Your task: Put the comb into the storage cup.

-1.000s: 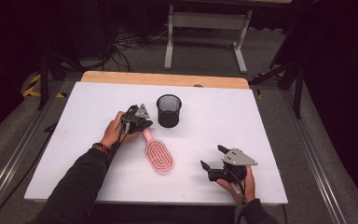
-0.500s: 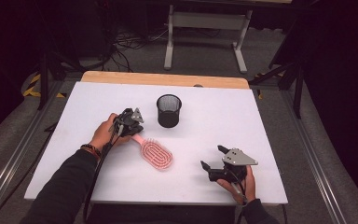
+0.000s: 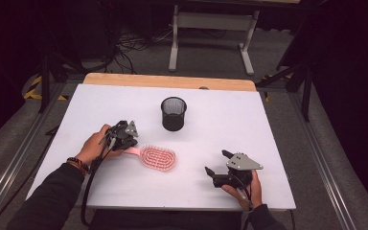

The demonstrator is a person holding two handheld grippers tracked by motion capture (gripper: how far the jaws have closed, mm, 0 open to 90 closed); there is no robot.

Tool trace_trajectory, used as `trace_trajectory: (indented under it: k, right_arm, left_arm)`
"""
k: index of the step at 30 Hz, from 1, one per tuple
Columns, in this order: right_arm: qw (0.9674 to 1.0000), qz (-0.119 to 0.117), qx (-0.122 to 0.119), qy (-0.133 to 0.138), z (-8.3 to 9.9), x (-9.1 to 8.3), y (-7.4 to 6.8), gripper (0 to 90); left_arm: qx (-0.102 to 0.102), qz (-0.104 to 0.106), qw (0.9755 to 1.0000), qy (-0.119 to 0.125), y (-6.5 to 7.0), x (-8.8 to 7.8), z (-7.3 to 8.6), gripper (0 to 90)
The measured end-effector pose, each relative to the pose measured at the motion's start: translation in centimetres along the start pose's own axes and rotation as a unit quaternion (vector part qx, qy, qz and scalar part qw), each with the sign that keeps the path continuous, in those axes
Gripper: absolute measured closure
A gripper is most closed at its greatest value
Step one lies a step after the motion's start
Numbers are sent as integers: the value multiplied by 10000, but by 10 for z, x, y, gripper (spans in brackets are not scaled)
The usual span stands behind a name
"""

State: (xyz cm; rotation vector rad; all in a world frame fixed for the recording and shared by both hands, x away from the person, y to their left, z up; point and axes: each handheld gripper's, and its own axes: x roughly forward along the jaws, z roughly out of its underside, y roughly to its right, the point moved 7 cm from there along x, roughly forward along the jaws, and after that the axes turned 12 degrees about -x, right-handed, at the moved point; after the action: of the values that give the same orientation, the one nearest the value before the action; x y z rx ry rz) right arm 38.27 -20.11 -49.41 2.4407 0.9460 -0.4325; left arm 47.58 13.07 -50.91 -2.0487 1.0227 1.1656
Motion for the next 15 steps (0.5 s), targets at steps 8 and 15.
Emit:
trace_trajectory:
  k: [8,15]
  right_arm:
    - [10000,-45,-61,-59,0,2,-2,146]
    - [9999,-82,-76,-94,1,3,-4,146]
  left_arm:
    - [91,129,9998,-132,12,-10,17,900]
    - [122,283,9994,-173,27,-19,30,900]
